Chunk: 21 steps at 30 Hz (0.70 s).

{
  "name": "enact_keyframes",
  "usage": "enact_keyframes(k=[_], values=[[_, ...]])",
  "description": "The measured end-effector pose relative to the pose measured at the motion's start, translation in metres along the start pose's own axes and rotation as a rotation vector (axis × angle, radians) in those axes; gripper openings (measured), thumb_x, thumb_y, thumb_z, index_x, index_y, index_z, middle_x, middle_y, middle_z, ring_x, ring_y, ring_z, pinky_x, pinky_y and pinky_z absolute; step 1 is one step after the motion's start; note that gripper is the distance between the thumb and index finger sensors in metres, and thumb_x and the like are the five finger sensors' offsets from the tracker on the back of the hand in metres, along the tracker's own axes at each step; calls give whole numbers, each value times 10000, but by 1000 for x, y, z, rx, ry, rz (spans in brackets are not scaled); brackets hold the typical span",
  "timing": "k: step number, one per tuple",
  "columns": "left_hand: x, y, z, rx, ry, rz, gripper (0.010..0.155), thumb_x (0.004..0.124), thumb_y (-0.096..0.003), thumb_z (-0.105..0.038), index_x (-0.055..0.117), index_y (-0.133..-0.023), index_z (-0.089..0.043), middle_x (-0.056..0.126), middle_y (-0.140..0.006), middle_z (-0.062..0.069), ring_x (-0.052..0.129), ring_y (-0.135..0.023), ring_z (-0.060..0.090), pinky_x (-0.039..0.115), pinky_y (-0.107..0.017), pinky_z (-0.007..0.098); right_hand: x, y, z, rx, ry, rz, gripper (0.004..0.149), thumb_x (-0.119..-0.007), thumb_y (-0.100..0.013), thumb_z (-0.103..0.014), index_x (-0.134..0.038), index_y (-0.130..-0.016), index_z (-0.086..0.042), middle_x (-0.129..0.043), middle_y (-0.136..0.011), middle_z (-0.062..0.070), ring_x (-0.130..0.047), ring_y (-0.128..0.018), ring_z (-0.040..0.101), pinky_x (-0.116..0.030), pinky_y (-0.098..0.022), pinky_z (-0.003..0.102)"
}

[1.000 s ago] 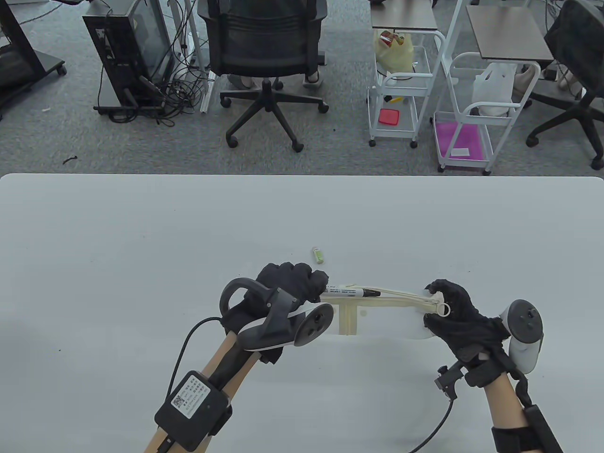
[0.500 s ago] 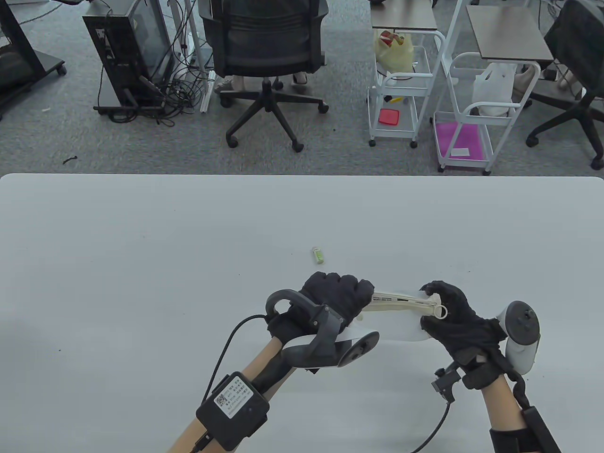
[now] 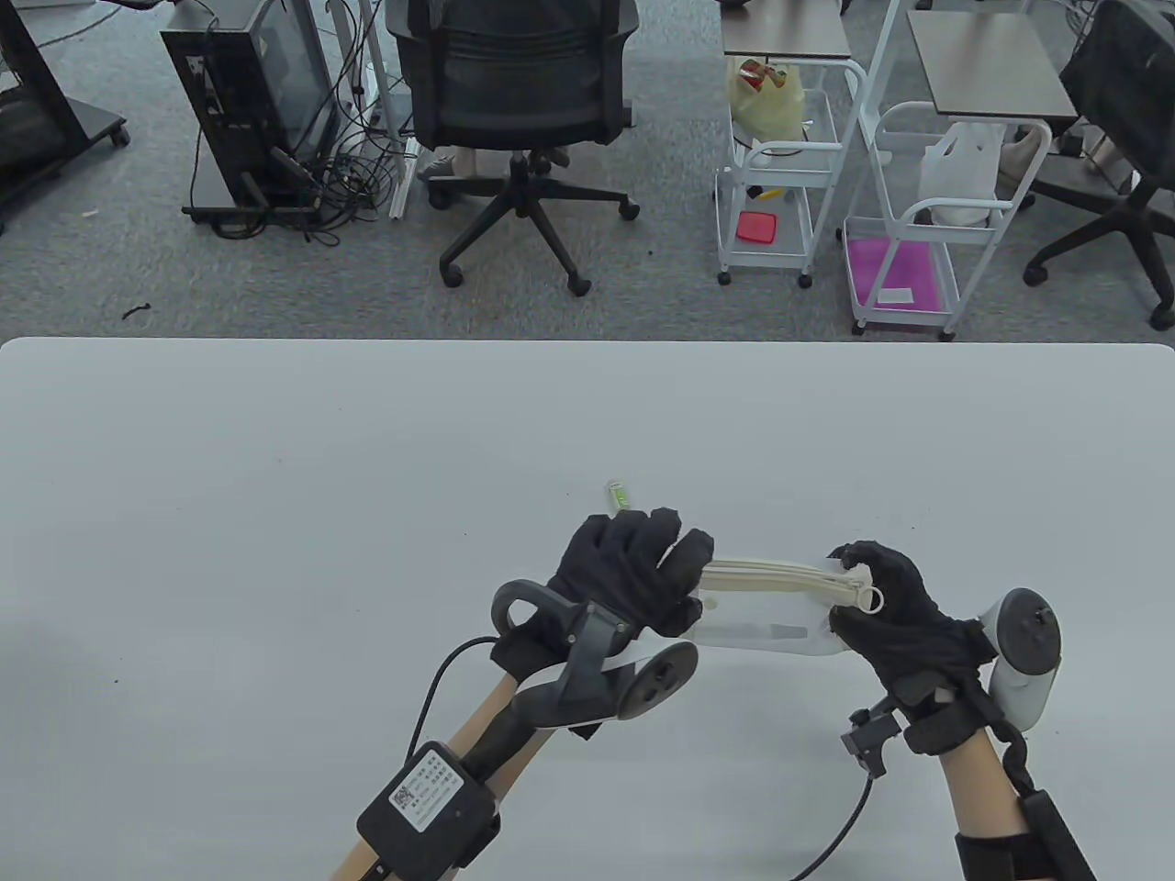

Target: Put marker and eraser into the pencil pouch

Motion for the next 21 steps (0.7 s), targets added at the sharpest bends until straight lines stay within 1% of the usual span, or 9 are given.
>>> enact_keyframes(k=[5,8,9,11,13,15,17,19,21], values=[[20,26,42,-134,283,2,871,660,-432,-653,366,-1166,-286,532,-1216,132,716,-1064,349,682,-746,573,-2,0,1,-3,3,-2,674,-915,-366,-385,-607,-963,-330,-558,-1049,163,-834,-842,432,-803,-493,552],[55,44,68,-187,633,34,976,712,-414,-667,234,-1171,-278,380,-1254,202,589,-1124,445,632,-755,646,-4,0,2,-1,3,-10,676,-915,-366,-385,-605,-963,-332,-557,-1050,160,-835,-842,434,-803,-495,551],[65,45,72,-192,709,65,989,723,-414,-663,225,-1171,-267,365,-1253,219,580,-1120,472,627,-746,663,-5,0,2,-1,2,-11,675,-915,-366,-385,-605,-964,-331,-557,-1051,161,-834,-844,432,-802,-495,552],[90,52,80,-225,877,222,1043,711,-414,-686,139,-1161,-236,294,-1252,248,558,-1120,500,636,-739,669,-9,-1,2,1,-2,-24,677,-915,-365,-385,-604,-964,-332,-556,-1050,161,-833,-845,432,-801,-496,552],[109,56,81,-246,1074,282,1057,717,-416,-684,118,-1156,-225,291,-1248,258,597,-1103,505,679,-713,663,-13,0,0,9,-7,-45,677,-916,-365,-385,-603,-964,-333,-554,-1051,159,-831,-847,433,-801,-498,552],[117,56,80,-237,1201,288,1034,724,-417,-681,130,-1155,-265,335,-1249,233,677,-1074,461,736,-691,615,-18,0,0,13,0,-64,680,-917,-365,-384,-601,-964,-333,-549,-1054,159,-826,-851,433,-799,-502,553],[124,58,81,-275,1312,271,960,764,-426,-632,212,-1160,-354,414,-1222,179,738,-1013,401,779,-661,544,-20,0,0,19,17,-86,684,-912,-367,-389,-590,-968,-337,-539,-1058,157,-822,-853,432,-796,-503,550],[128,60,83,-302,1341,228,841,782,-435,-592,344,-1127,-401,514,-1172,152,805,-939,352,822,-611,472,-23,0,0,14,14,-121,702,-914,-368,-400,-573,-979,-345,-523,-1068,155,-810,-863,433,-785,-508,550],[131,61,87,-319,1362,229,802,783,-437,-585,383,-1109,-405,541,-1155,141,823,-911,336,832,-593,449,-25,-1,-1,13,35,-144,743,-915,-360,-426,-553,-1003,-345,-503,-1079,163,-789,-876,452,-764,-525,562]])
Point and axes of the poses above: the tracker on the back of each hand, its own z axis roughly to the little-finger side, its own y axis roughly from the fingertips to the wrist, x = y × z, the point moved 2 cm from there along -y, roughly from the wrist to the fingertips
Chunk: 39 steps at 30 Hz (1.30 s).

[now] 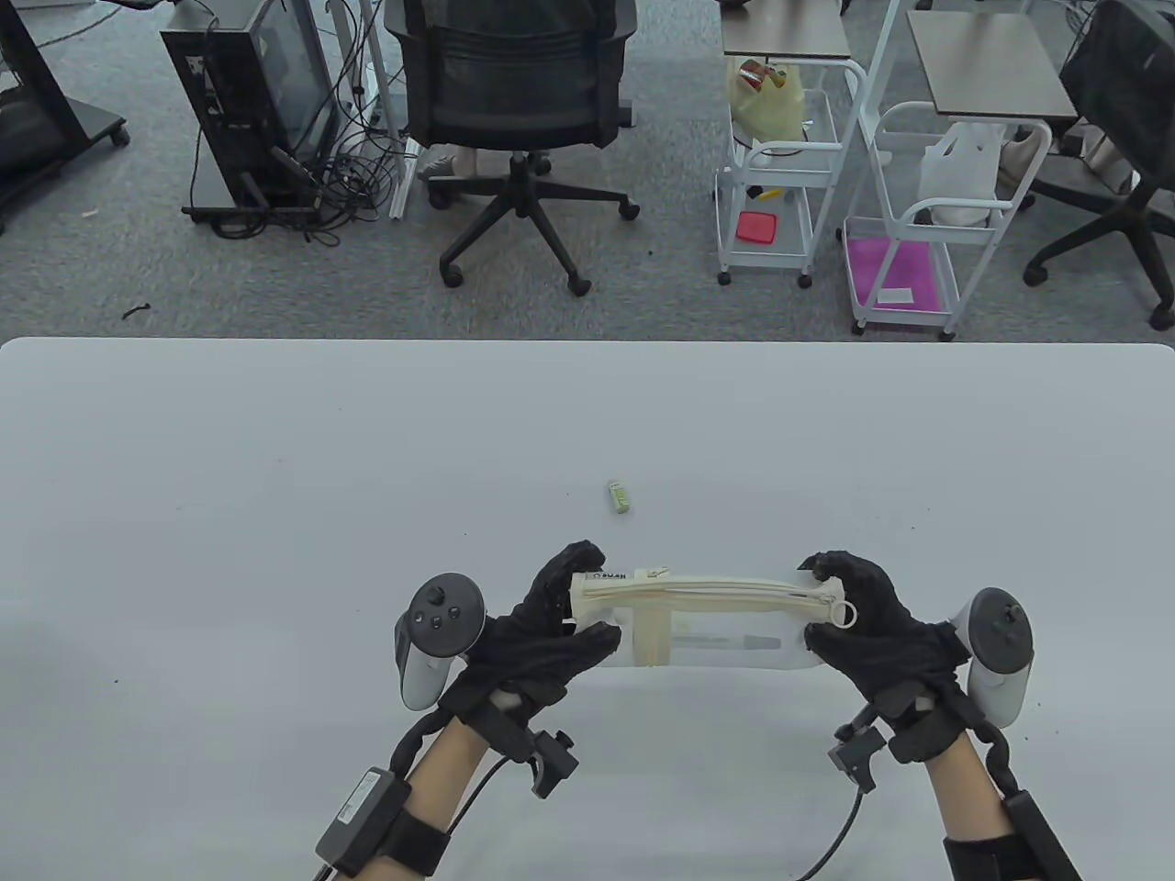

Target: Put marker and eraser into the pencil pouch

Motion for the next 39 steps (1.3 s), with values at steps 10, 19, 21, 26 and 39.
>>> enact_keyframes(k=[10,19,21,26,39], values=[[-43,5,-13,49,37,-89,788,776,-442,-592,400,-1108,-402,553,-1151,137,825,-895,333,836,-577,422,13,-16,-3,-119,324,-40,854,-921,-355,-459,-497,-1078,-293,-456,-1112,165,-672,-950,488,-638,-607,626],[-67,18,-38,127,67,-175,793,764,-443,-613,397,-1114,-404,547,-1156,138,813,-903,322,831,-575,404,-54,-101,49,-328,606,-48,772,-902,-354,-448,-604,-1039,-254,-640,-990,156,-866,-725,390,-743,-503,559],[-70,20,-40,136,65,-192,790,764,-443,-615,403,-1113,-403,552,-1153,140,816,-899,322,831,-570,403,-72,-124,54,-353,645,-9,751,-894,-359,-437,-618,-1031,-249,-645,-983,159,-875,-707,382,-756,-482,544],[-84,25,-40,141,70,-241,791,761,-444,-619,400,-1114,-404,552,-1154,138,816,-897,318,833,-568,395,-111,-168,60,-381,733,-32,712,-894,-369,-388,-636,-1025,-287,-591,-1021,143,-877,-691,360,-772,-448,494],[-92,27,-38,127,73,-271,787,763,-442,-617,408,-1112,-404,557,-1152,139,819,-894,323,832,-567,398,-162,-228,72,-534,1186,-49,648,-797,-397,-446,-622,-1020,-410,-540,-1034,98,-877,-595,276,-776,-391,414]])
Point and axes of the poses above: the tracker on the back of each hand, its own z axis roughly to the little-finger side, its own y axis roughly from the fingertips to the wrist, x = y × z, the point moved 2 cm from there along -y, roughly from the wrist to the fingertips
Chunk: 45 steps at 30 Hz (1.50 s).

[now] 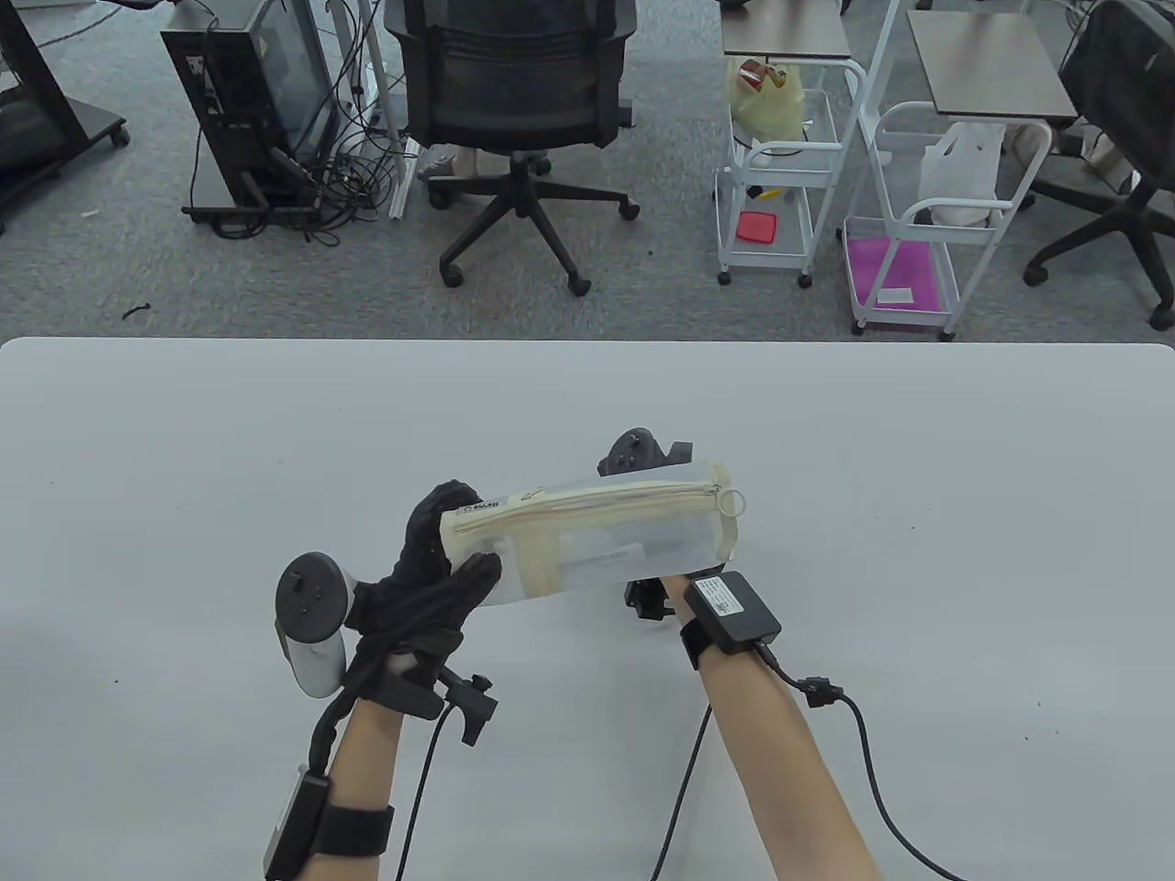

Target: Put marker and eraser into the pencil pouch

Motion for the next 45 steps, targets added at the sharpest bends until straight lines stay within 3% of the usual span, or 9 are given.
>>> enact_keyframes(k=[7,11,14,20,28,32,38,42,45], values=[[3,0,6,-20,-12,6,790,764,-443,-615,409,-1114,-398,558,-1152,144,819,-894,326,832,-566,402,2,8,1,37,116,175,461,-912,-349,-316,-861,-807,-343,-830,-851,90,-989,-415,260,-833,-263,396],[7,0,8,-27,-2,13,788,764,-444,-613,409,-1114,-398,556,-1153,143,819,-894,327,831,-568,403,4,17,14,46,199,78,536,-897,-352,-338,-788,-876,-372,-839,-815,100,-989,-399,259,-840,-256,376],[11,-1,10,-33,-3,22,787,763,-444,-613,409,-1114,-399,555,-1153,145,819,-896,328,831,-569,405,12,24,39,32,94,62,507,-839,-383,-331,-810,-889,-362,-819,-824,132,-983,-428,277,-842,-271,399],[21,-2,16,-52,-17,53,786,764,-446,-608,410,-1115,-396,556,-1155,148,820,-899,333,831,-572,410,49,48,120,-53,-225,134,437,-856,-386,-262,-860,-823,-242,-817,-827,158,-1018,-476,308,-884,-298,437],[37,-3,32,-101,-44,102,782,766,-445,-603,417,-1113,-393,558,-1156,147,826,-894,339,831,-575,417,116,105,187,-114,-374,333,446,-899,-363,-322,-874,-799,-228,-888,-739,110,-1014,-397,273,-857,-257,433],[46,-2,35,-110,-64,121,781,766,-446,-602,416,-1113,-393,555,-1157,148,825,-896,340,831,-576,418,149,136,194,-73,-467,486,436,-908,-348,-373,-911,-750,-205,-937,-618,112,-1014,-278,244,-849,-175,414],[56,-1,37,-111,-109,140,783,766,-445,-599,413,-1112,-392,548,-1161,149,820,-902,341,830,-579,420,180,180,174,60,-473,663,433,-902,-340,-393,-941,-712,-175,-972,-515,112,-1019,-180,217,-847,-101,396],[59,1,39,-117,-130,144,784,767,-445,-597,414,-1113,-389,545,-1162,152,820,-901,344,830,-579,422,192,204,152,183,-498,668,440,-888,-350,-381,-930,-732,-165,-979,-531,111,-1036,-185,211,-861,-101,387],[61,1,41,-123,-132,147,784,767,-445,-596,413,-1113,-388,543,-1162,153,821,-900,346,830,-578,423,192,217,130,311,-534,546,445,-877,-366,-351,-918,-760,-148,-979,-560,126,-1044,-202,236,-866,-113,392]])
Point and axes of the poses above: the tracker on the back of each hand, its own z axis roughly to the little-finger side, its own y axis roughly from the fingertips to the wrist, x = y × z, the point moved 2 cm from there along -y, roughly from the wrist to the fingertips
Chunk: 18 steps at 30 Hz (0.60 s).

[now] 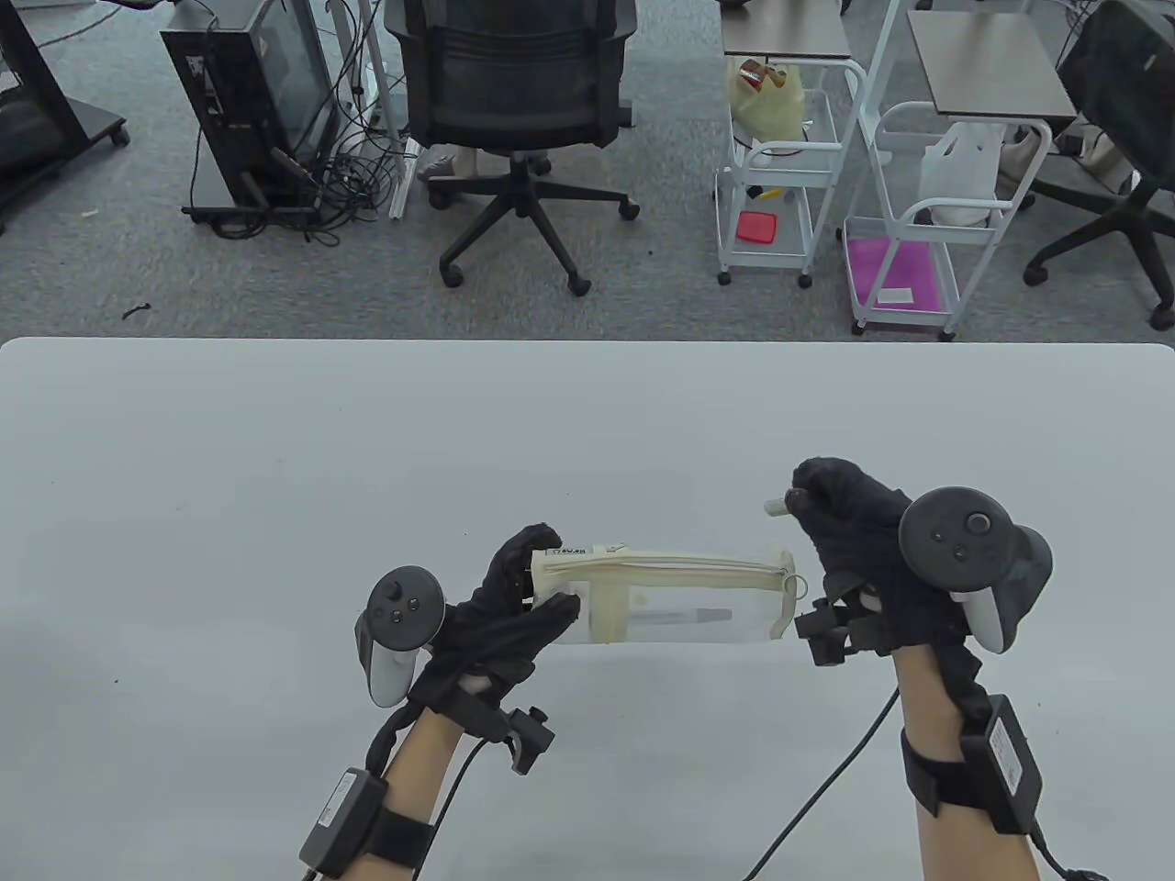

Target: Put marker and eraser into the pencil pouch

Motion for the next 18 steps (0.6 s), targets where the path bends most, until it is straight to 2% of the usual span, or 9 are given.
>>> enact_keyframes(k=[5,7,10,18], values=[[4,0,1,-1,-15,9,783,767,-446,-595,416,-1113,-384,545,-1161,154,822,-899,345,830,-578,424,-27,9,-29,106,-35,-265,455,-859,-391,-326,-897,-798,-127,-977,-602,141,-1052,-240,257,-870,-138,406],[5,0,0,6,-20,14,783,766,-445,-598,415,-1113,-387,545,-1162,152,823,-897,349,832,-578,422,-37,13,-37,120,-9,-316,455,-861,-392,-330,-897,-799,-127,-979,-599,140,-1053,-241,256,-870,-140,406],[7,0,0,14,-19,24,784,767,-444,-597,416,-1113,-386,546,-1163,151,829,-899,334,834,-577,421,-49,17,-44,133,68,-314,453,-870,-386,-339,-906,-788,-134,-987,-583,132,-1055,-227,249,-869,-133,402],[11,0,-2,20,-58,25,781,763,-444,-604,424,-1112,-382,552,-1160,151,834,-893,336,839,-573,414,-67,26,-57,184,325,-133,452,-889,-369,-352,-898,-777,-155,-995,-568,121,-1057,-220,253,-869,-126,403]])
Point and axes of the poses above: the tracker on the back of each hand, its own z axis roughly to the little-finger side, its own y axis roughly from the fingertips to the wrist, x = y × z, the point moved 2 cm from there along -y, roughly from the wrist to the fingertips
